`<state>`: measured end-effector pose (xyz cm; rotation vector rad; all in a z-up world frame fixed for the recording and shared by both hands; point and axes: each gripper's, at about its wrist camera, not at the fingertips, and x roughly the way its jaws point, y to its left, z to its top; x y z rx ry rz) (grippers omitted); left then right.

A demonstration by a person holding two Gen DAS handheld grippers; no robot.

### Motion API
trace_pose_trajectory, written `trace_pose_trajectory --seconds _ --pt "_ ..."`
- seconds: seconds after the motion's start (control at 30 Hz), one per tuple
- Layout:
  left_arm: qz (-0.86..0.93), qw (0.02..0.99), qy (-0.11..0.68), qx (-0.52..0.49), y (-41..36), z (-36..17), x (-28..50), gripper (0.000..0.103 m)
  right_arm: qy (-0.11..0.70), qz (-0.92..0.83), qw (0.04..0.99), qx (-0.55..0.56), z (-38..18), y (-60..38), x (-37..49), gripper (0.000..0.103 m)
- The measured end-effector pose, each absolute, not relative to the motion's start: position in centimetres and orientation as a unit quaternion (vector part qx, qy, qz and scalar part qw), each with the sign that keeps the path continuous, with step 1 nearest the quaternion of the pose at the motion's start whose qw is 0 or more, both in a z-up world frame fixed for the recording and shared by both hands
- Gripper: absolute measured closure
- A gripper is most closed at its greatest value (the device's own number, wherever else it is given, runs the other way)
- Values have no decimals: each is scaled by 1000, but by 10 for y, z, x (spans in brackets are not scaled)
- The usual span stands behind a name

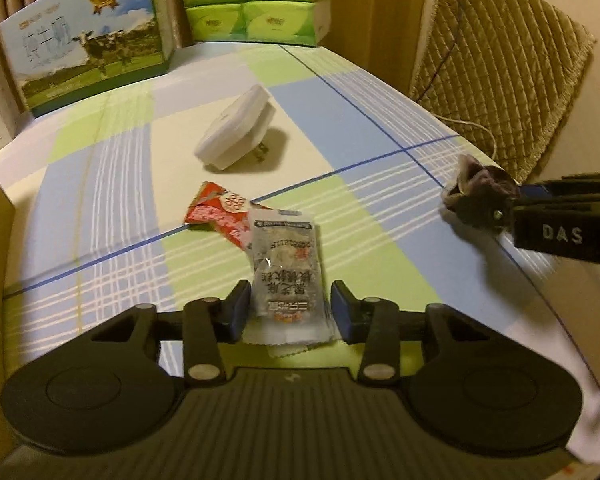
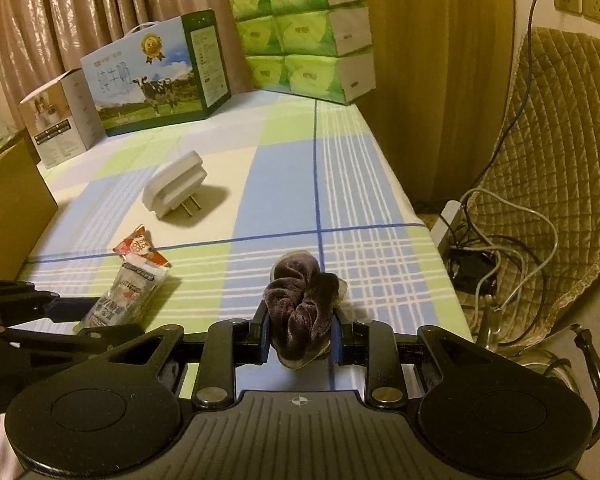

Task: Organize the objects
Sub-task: 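Grasp the brown scrunchie with the right gripper while the left grasps the clear snack bag, then carry the scrunchie and clear snack bag over the cardboard box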

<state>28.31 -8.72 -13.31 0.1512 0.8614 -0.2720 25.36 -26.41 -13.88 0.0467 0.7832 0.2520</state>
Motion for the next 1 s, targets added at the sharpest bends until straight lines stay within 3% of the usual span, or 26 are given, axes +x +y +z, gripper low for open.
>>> trace_pose_trajectory --seconds 0.17,0.23,0.4,1.0 --pt "-125 899 416 60 -88 -134 292 64 382 125 915 18 -136 -261 249 78" --pt "-127 898 418 59 -88 -134 294 70 384 128 914 14 -135 -261 247 78" --pt "-133 894 423 68 -89 -124 285 72 380 130 916 11 -124 -261 238 78" --pt "-117 914 386 38 -44 -7 173 72 325 184 927 -13 4 -221 146 78"
